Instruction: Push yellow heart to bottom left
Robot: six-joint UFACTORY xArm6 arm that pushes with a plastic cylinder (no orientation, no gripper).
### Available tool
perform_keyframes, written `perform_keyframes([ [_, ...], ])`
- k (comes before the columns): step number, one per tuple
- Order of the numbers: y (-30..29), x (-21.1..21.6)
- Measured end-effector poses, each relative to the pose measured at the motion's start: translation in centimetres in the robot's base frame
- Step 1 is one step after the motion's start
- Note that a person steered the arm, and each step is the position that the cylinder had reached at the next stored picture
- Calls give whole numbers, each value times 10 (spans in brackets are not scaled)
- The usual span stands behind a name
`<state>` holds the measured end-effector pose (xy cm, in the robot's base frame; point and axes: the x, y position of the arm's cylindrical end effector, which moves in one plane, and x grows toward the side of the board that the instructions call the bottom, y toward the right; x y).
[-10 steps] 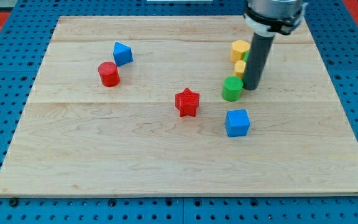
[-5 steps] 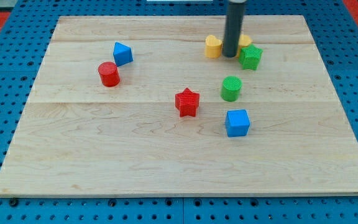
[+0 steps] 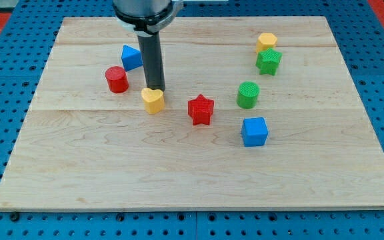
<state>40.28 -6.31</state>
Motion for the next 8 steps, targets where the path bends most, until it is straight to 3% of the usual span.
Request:
perform_keyframes([
  [1,-68,55],
  [2,-74,74],
  [5,-29,65],
  [7,6,31],
  [8,13,53],
])
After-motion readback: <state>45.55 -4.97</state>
